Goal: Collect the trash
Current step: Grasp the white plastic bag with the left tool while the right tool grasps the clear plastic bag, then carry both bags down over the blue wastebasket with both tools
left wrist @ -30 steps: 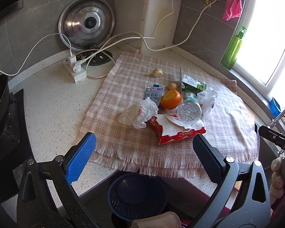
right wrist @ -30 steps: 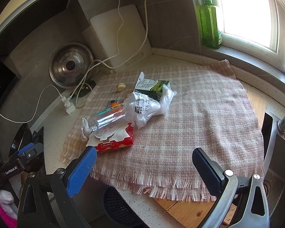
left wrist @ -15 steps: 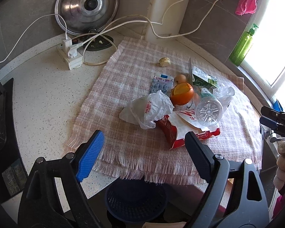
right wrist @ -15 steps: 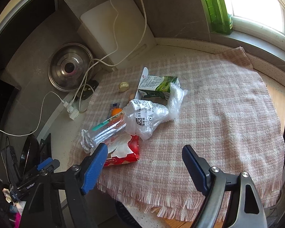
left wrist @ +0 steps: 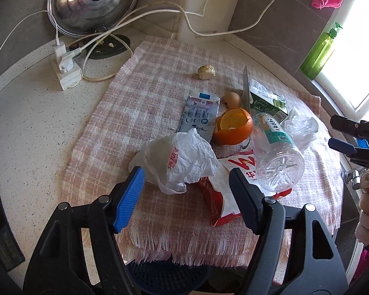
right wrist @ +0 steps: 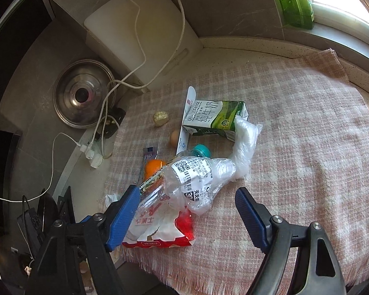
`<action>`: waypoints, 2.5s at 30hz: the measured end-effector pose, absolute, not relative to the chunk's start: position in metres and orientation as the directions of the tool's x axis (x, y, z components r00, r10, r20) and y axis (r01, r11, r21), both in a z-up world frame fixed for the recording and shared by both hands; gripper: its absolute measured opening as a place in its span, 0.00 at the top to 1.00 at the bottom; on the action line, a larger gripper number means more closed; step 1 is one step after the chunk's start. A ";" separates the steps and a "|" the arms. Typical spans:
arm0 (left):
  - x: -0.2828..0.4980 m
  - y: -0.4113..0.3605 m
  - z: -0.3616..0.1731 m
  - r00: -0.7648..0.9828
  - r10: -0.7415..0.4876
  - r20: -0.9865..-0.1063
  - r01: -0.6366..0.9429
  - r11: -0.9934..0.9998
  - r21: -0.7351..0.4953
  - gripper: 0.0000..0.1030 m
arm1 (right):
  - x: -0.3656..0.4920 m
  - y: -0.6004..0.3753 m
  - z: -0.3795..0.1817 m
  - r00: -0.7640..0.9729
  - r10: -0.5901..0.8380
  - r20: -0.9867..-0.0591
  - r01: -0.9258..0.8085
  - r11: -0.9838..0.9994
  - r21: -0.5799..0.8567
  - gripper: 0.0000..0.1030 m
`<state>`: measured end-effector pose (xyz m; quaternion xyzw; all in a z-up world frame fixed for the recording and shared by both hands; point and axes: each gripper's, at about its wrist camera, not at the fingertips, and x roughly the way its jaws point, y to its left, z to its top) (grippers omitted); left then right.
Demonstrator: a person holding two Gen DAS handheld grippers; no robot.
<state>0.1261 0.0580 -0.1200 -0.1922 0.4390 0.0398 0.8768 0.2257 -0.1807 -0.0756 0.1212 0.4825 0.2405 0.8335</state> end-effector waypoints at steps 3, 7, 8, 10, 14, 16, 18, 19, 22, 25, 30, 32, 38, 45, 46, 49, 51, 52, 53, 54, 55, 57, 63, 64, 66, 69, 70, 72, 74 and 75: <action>0.134 0.059 -0.126 0.602 -0.113 -0.791 -0.246 0.916 -0.318 0.36 | 0.235 -0.172 -0.080 0.412 0.499 -0.762 -0.282 0.865 0.415 0.20; 0.141 0.064 -0.131 0.594 -0.122 -0.795 -0.268 0.902 -0.338 0.40 | 0.244 -0.161 -0.088 0.413 0.451 -0.791 -0.285 0.889 0.359 0.20; 0.142 0.066 -0.133 0.591 -0.121 -0.797 -0.274 0.899 -0.340 0.41 | 0.246 -0.159 -0.090 0.409 0.445 -0.796 -0.283 0.892 0.353 0.20; 0.146 0.070 -0.136 0.583 -0.123 -0.803 -0.284 0.895 -0.344 0.48 | 0.249 -0.158 -0.094 0.401 0.436 -0.805 -0.277 0.896 0.347 0.21; 0.150 0.077 -0.141 0.576 -0.134 -0.807 -0.303 0.881 -0.363 0.62 | 0.251 -0.154 -0.099 0.391 0.418 -0.820 -0.281 0.903 0.326 0.26; 0.150 0.080 -0.142 0.575 -0.141 -0.806 -0.311 0.873 -0.375 0.70 | 0.251 -0.154 -0.100 0.389 0.404 -0.828 -0.278 0.908 0.313 0.34; 0.147 0.083 -0.143 0.579 -0.144 -0.802 -0.316 0.867 -0.384 0.75 | 0.252 -0.157 -0.101 0.380 0.412 -0.828 -0.275 0.905 0.324 0.40; 0.147 0.085 -0.143 0.580 -0.141 -0.802 -0.319 0.867 -0.382 0.79 | 0.252 -0.158 -0.102 0.375 0.416 -0.828 -0.272 0.904 0.331 0.45; 0.143 0.091 -0.146 0.571 -0.134 -0.810 -0.331 0.865 -0.376 0.92 | 0.252 -0.161 -0.105 0.360 0.424 -0.831 -0.267 0.900 0.344 0.60; 0.138 0.098 -0.148 0.574 -0.134 -0.808 -0.343 0.856 -0.386 0.94 | 0.250 -0.164 -0.108 0.357 0.427 -0.831 -0.260 0.900 0.351 0.73; 0.128 0.108 -0.142 0.591 -0.116 -0.798 -0.352 0.854 -0.384 0.96 | 0.243 -0.170 -0.110 0.354 0.445 -0.822 -0.266 0.891 0.368 0.79; 0.123 0.111 -0.140 0.597 -0.111 -0.795 -0.351 0.854 -0.383 0.96 | 0.240 -0.175 -0.109 0.355 0.457 -0.815 -0.270 0.885 0.379 0.81; 0.110 0.115 -0.128 0.615 -0.085 -0.784 -0.347 0.864 -0.366 0.97 | 0.223 -0.191 -0.099 0.368 0.501 -0.783 -0.294 0.862 0.413 0.83; 0.090 0.110 -0.116 0.628 -0.088 -0.773 -0.327 0.872 -0.364 0.97 | 0.194 -0.211 -0.083 0.395 0.525 -0.754 -0.328 0.847 0.418 0.83; 0.087 0.108 -0.115 0.628 -0.090 -0.773 -0.323 0.874 -0.364 0.97 | 0.188 -0.214 -0.081 0.395 0.531 -0.750 -0.333 0.843 0.422 0.83; 0.077 0.102 -0.111 0.627 -0.101 -0.773 -0.310 0.878 -0.366 0.97 | 0.170 -0.220 -0.076 0.390 0.548 -0.740 -0.349 0.831 0.432 0.83; 0.069 0.097 -0.110 0.625 -0.106 -0.773 -0.299 0.882 -0.363 0.97 | 0.155 -0.222 -0.073 0.389 0.553 -0.737 -0.369 0.826 0.426 0.83; 0.065 0.094 -0.109 0.624 -0.106 -0.774 -0.295 0.885 -0.359 0.97 | 0.148 -0.224 -0.071 0.389 0.554 -0.736 -0.382 0.824 0.419 0.83; 0.061 0.092 -0.109 0.623 -0.106 -0.775 -0.290 0.889 -0.355 0.97 | 0.140 -0.224 -0.070 0.388 0.557 -0.735 -0.394 0.821 0.414 0.83; 0.058 0.090 -0.108 0.622 -0.105 -0.776 -0.286 0.892 -0.350 0.97 | 0.132 -0.224 -0.068 0.388 0.559 -0.733 -0.405 0.818 0.409 0.83; 0.055 0.087 -0.107 0.620 -0.104 -0.777 -0.281 0.895 -0.345 0.97 | 0.124 -0.225 -0.068 0.387 0.561 -0.732 -0.415 0.815 0.405 0.83; 0.048 0.083 -0.107 0.616 -0.109 -0.780 -0.270 0.901 -0.339 0.97 | 0.111 -0.226 -0.068 0.379 0.568 -0.730 -0.428 0.807 0.406 0.83; 0.026 0.067 -0.107 0.608 -0.123 -0.784 -0.240 0.913 -0.329 0.97 | 0.073 -0.223 -0.070 0.353 0.581 -0.734 -0.467 0.789 0.400 0.83; 0.023 0.064 -0.107 0.606 -0.123 -0.786 -0.236 0.916 -0.325 0.97 | 0.067 -0.222 -0.070 0.349 0.583 -0.734 -0.475 0.785 0.398 0.83; 0.017 0.058 -0.108 0.603 -0.126 -0.788 -0.224 0.921 -0.319 0.97 | 0.055 -0.219 -0.069 0.336 0.593 -0.732 -0.493 0.773 0.400 0.83; 0.008 0.049 -0.111 0.595 -0.135 -0.792 -0.205 0.928 -0.311 0.97 | 0.039 -0.211 -0.070 0.314 0.604 -0.733 -0.523 0.754 0.397 0.83; 0.004 0.047 -0.112 0.592 -0.138 -0.794 -0.198 0.930 -0.310 0.97 | 0.034 -0.207 -0.071 0.306 0.605 -0.735 -0.534 0.748 0.394 0.83; -0.001 0.042 -0.115 0.585 -0.148 -0.797 -0.189 0.931 -0.311 0.97 | 0.023 -0.199 -0.073 0.291 0.607 -0.739 -0.558 0.735 0.384 0.83; -0.007 0.037 -0.121 0.578 -0.160 -0.800 -0.180 0.932 -0.316 0.97 | 0.013 -0.190 -0.078 0.272 0.607 -0.747 -0.584 0.721 0.373 0.83; -0.009 0.035 -0.123 0.573 -0.164 -0.803 -0.177 0.932 -0.316 0.97 | 0.007 -0.187 -0.081 0.262 0.606 -0.751 -0.594 0.715 0.369 0.83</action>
